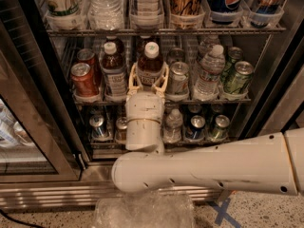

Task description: Pick blue plastic bottle from middle shelf of fridge

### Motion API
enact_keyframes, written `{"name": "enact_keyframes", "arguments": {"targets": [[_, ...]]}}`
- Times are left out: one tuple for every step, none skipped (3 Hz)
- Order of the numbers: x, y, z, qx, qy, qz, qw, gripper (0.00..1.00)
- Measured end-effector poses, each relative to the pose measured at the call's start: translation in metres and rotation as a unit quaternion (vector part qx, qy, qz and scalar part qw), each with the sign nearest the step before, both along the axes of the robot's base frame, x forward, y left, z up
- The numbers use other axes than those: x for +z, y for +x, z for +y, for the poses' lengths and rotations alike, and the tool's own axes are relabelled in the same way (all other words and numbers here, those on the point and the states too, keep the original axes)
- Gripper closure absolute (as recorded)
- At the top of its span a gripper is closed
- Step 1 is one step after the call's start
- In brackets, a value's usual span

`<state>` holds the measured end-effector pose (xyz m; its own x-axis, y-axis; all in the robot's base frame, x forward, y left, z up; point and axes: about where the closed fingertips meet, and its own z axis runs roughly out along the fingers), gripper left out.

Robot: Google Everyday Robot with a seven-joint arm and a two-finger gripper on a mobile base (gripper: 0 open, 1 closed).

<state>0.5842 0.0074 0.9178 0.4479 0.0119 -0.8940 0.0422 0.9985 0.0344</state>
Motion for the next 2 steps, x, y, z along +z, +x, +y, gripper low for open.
{"name": "enact_keyframes", "arguments": {"targets": [[0.0109,-0.0138,-0.0098,0.003,0.003,-0.030,0.9995,1.00],[0.0076,-0.0139,-0.0100,0.003,0.002,-0.030,0.9995,1.00]]}}
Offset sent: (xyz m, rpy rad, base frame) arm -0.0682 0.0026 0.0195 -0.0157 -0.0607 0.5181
